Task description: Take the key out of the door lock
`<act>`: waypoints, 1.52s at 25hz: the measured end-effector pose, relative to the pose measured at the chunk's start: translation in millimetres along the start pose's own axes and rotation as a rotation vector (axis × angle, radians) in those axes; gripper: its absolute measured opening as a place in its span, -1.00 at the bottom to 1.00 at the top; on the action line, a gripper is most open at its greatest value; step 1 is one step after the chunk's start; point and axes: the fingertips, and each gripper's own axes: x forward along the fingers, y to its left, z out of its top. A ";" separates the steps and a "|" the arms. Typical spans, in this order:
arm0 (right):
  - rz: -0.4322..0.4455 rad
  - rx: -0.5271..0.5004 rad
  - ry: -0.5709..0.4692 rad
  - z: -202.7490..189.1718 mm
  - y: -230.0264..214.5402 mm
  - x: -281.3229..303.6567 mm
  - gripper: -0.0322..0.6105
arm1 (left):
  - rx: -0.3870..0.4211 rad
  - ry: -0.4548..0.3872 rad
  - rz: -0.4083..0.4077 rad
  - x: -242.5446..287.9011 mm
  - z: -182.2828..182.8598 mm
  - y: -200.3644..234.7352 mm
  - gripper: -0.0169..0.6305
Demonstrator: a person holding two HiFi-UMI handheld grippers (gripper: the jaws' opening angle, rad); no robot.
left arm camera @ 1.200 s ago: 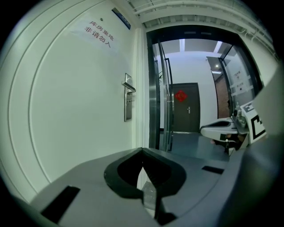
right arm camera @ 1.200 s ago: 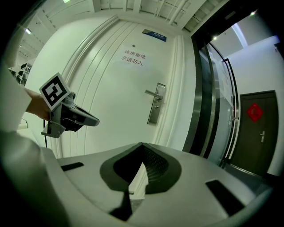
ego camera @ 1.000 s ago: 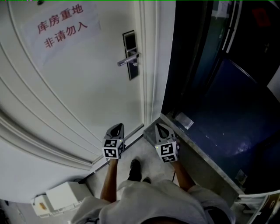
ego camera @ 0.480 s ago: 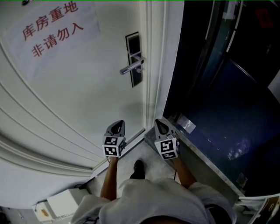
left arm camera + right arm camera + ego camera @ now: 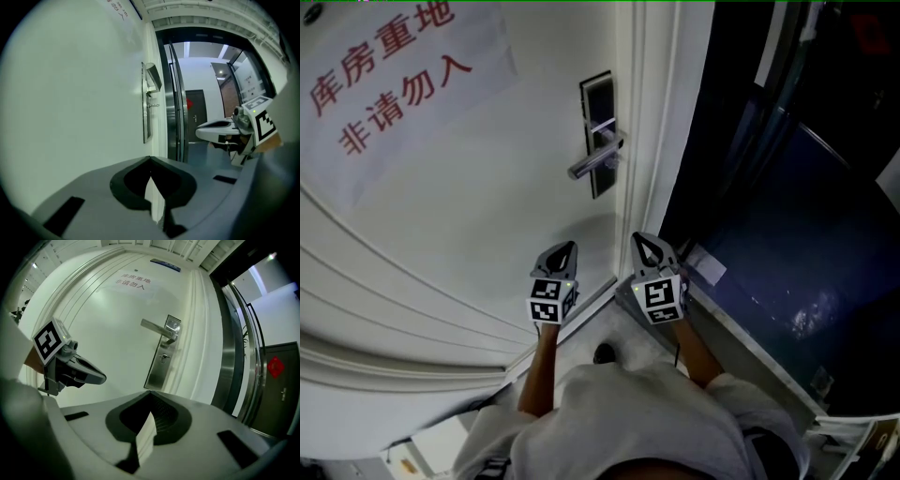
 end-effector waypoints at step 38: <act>-0.158 -1.050 -0.048 81.7 -40.2 106.2 -0.82 | 0.031 -0.034 -0.146 55.5 19.2 19.9 -0.89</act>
